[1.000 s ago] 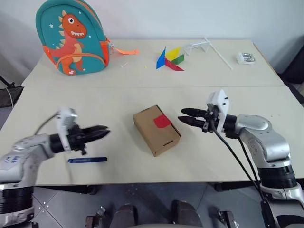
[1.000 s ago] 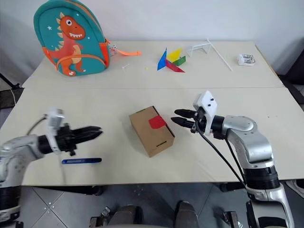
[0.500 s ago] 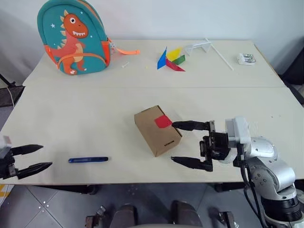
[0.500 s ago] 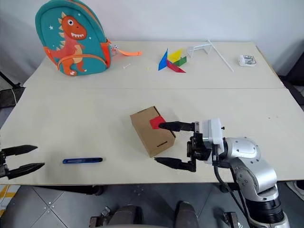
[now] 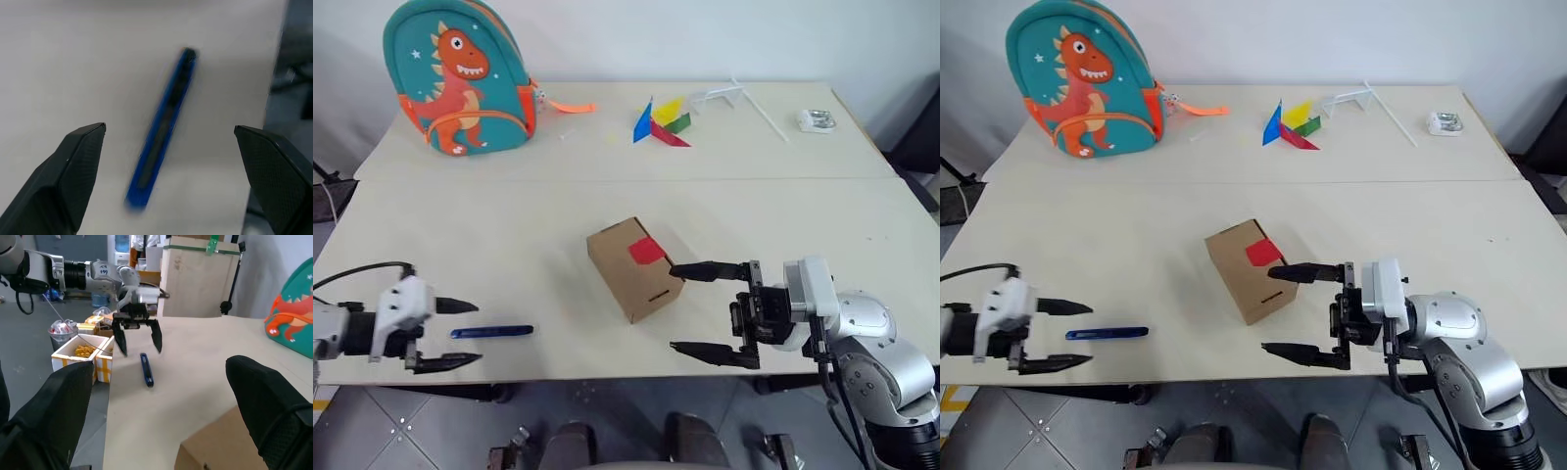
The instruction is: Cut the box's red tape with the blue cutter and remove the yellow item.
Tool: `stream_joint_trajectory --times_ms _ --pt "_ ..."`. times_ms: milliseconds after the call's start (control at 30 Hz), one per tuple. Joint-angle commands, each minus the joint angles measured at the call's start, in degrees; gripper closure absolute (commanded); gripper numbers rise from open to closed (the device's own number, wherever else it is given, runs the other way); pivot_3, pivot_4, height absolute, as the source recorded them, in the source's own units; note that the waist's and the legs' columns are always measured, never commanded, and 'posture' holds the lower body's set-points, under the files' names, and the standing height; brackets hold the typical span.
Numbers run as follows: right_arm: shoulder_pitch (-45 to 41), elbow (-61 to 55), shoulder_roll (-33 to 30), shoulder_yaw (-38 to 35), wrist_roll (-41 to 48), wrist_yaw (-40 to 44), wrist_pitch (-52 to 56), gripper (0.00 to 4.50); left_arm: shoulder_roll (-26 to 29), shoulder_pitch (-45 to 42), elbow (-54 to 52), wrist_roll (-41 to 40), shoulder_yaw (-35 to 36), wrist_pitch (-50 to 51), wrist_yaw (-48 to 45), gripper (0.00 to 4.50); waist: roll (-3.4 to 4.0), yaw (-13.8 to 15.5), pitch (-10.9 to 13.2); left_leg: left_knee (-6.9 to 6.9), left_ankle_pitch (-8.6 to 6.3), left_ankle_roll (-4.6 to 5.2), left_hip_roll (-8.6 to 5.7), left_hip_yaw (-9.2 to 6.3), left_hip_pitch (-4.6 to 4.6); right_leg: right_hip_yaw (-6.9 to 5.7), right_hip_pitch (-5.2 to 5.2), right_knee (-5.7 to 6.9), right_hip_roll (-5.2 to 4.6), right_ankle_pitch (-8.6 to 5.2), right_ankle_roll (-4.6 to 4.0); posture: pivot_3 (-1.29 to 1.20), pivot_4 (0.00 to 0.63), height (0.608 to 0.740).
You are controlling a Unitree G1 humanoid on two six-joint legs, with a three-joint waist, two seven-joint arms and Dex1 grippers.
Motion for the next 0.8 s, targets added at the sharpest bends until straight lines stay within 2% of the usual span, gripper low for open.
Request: stream_joint_trajectory --times_ms 33,167,433,533,800 --pt "0.14 -1.59 -0.85 0.14 0.35 -0.04 -0.23 0.0 0.19 -1.29 -1.47 2.69 -2.06 0.87 3.08 0.03 0.0 -0.14 0.0 -0.02 0.0 0.0 0.01 0.01 0.03 0.0 0.0 0.01 0.0 0.0 0.0 0.0 0.15 0.74" --pt "0.12 -2.36 -1.09 0.57 0.21 -0.89 0.2 0.0 -1.04 -3.94 2.86 7.3 -5.44 -4.79 6.17 0.03 0.0 0.45 0.0 0.02 -0.01 0.02 0.01 0.04 0.03 0.01 0.0 0.02 0.0 0.0 0.0 0.0 0.15 0.74" --pt "-0.08 -2.96 -1.67 0.18 0.53 -2.45 1.36 0.0 0.26 -6.55 9.13 10.48 -8.78 -7.63 5.98 0.03 0.03 0.53 -0.02 0.04 -0.01 0.03 0.02 0.09 0.16 0.06 0.05 0.11 -0.01 0.0 -0.01 0.0 0.15 0.74" --pt "-0.23 -2.42 -1.71 -0.23 0.73 -3.14 1.64 0.0 0.91 -7.44 10.62 10.91 -10.12 -7.52 5.57 0.61 0.2 0.53 -0.11 0.04 0.0 0.04 0.02 0.12 0.22 0.09 0.07 0.13 -0.01 -0.01 -0.03 0.0 0.15 0.74" --pt "-0.53 -1.97 -2.17 -0.47 0.79 -3.48 1.48 0.0 1.35 -8.76 11.84 10.74 -13.6 -6.16 4.01 2.9 0.5 0.54 -0.28 0.06 0.06 0.07 0.02 0.16 0.31 0.15 0.08 0.25 -0.01 0.0 -0.11 0.0 0.15 0.74"
